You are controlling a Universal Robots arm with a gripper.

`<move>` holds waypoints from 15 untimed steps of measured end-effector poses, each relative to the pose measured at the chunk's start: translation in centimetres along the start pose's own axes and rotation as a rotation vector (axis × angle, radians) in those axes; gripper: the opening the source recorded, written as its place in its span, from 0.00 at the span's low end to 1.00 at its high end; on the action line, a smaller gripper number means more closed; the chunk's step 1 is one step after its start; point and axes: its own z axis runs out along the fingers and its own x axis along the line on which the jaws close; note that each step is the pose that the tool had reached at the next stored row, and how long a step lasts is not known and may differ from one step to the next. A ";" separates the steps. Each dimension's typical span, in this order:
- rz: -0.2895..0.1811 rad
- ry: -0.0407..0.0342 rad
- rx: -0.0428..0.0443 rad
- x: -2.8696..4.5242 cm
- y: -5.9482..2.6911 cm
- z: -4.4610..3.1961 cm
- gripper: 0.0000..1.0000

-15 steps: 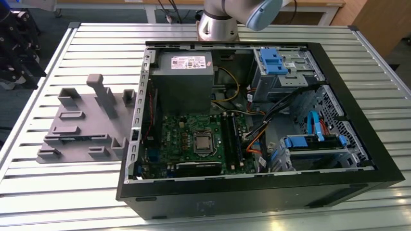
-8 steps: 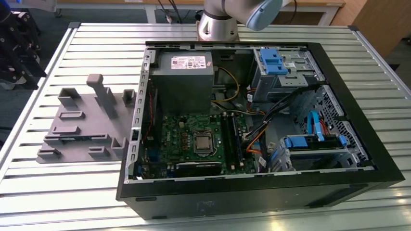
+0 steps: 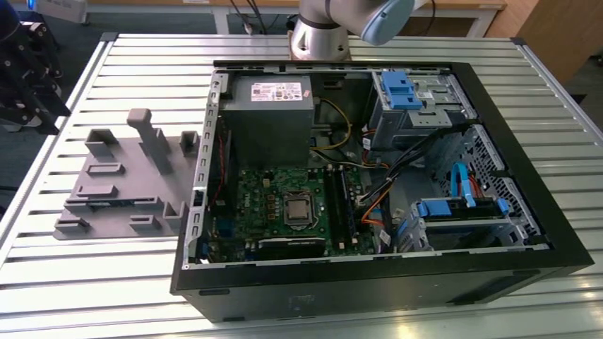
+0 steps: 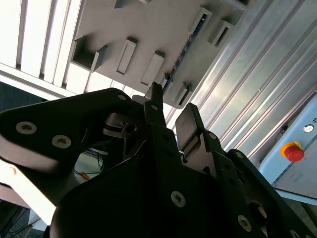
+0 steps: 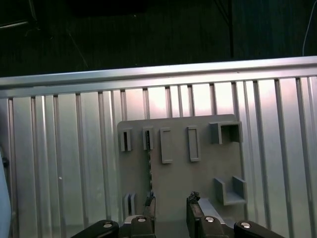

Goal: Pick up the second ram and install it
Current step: 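Pick up the second ram and move it above second insertion slot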

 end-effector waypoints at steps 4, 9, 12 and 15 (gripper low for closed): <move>0.000 0.0000 0.0000 0.01 -0.01 0.32 0.38; 0.000 0.0001 -0.0002 0.02 -0.02 0.67 0.38; 0.000 0.0001 -0.0001 0.02 -0.02 0.87 0.38; 0.000 0.0001 -0.0001 0.03 -0.03 1.06 0.38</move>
